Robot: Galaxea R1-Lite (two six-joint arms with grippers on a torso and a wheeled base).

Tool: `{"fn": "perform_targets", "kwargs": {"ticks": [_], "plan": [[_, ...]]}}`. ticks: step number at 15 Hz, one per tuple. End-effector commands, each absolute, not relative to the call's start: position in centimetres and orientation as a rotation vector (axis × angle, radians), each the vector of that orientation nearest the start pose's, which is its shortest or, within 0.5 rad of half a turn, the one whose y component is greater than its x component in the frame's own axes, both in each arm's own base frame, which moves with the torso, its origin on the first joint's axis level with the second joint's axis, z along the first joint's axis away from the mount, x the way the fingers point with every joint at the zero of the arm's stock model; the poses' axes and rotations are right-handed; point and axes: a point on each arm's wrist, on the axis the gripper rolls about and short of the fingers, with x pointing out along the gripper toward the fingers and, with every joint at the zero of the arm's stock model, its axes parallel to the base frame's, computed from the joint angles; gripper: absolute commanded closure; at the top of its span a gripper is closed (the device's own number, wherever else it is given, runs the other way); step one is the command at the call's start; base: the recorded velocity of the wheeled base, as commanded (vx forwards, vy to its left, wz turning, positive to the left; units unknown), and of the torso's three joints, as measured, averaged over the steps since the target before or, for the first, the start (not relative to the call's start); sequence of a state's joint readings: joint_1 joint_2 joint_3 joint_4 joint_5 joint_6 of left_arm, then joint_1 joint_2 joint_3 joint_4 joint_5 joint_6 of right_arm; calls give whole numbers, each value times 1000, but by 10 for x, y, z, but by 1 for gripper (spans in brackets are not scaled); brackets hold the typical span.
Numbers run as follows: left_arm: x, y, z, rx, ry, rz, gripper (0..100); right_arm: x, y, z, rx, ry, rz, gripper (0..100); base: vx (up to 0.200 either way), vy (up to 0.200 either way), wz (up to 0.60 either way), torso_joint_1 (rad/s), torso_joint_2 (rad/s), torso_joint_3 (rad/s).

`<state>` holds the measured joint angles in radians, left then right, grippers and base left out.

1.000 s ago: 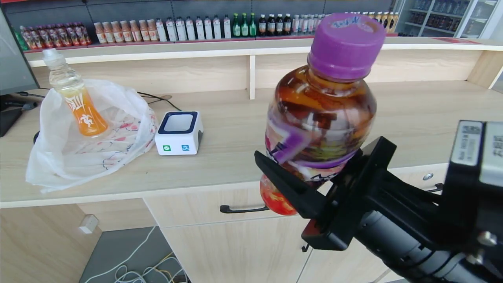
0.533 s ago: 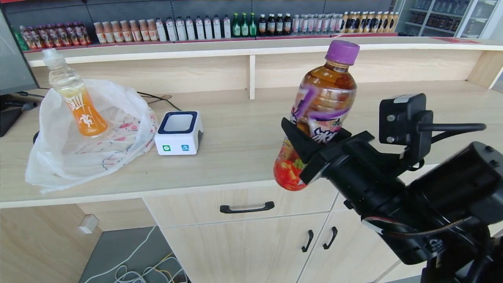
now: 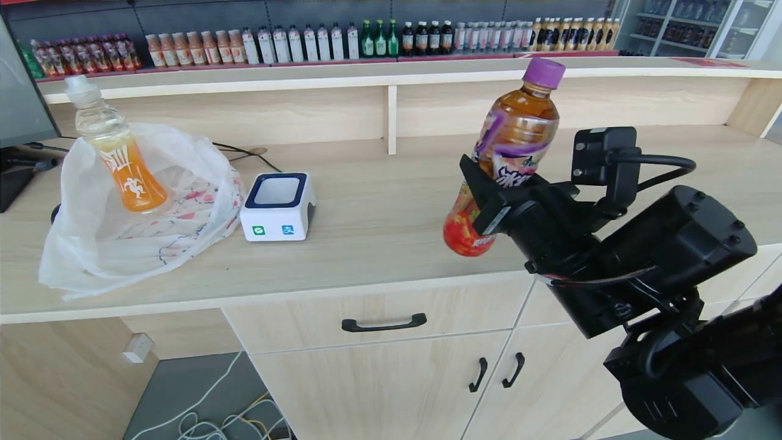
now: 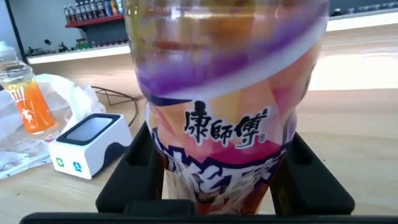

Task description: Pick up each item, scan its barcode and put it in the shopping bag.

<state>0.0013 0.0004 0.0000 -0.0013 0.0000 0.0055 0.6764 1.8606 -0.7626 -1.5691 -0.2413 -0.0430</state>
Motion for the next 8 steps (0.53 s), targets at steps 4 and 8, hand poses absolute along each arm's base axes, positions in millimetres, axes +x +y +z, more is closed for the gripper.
{"fn": "perform_targets", "kwargs": {"ticks": [4, 8], "plan": [[-23, 0, 76, 5, -2, 2, 0, 264, 198, 227, 211, -490, 389, 100, 0, 0, 0, 0, 0, 0], [-23, 0, 76, 5, -2, 3, 0, 263, 196, 236, 225, -519, 385, 100, 0, 0, 0, 0, 0, 0]]}}
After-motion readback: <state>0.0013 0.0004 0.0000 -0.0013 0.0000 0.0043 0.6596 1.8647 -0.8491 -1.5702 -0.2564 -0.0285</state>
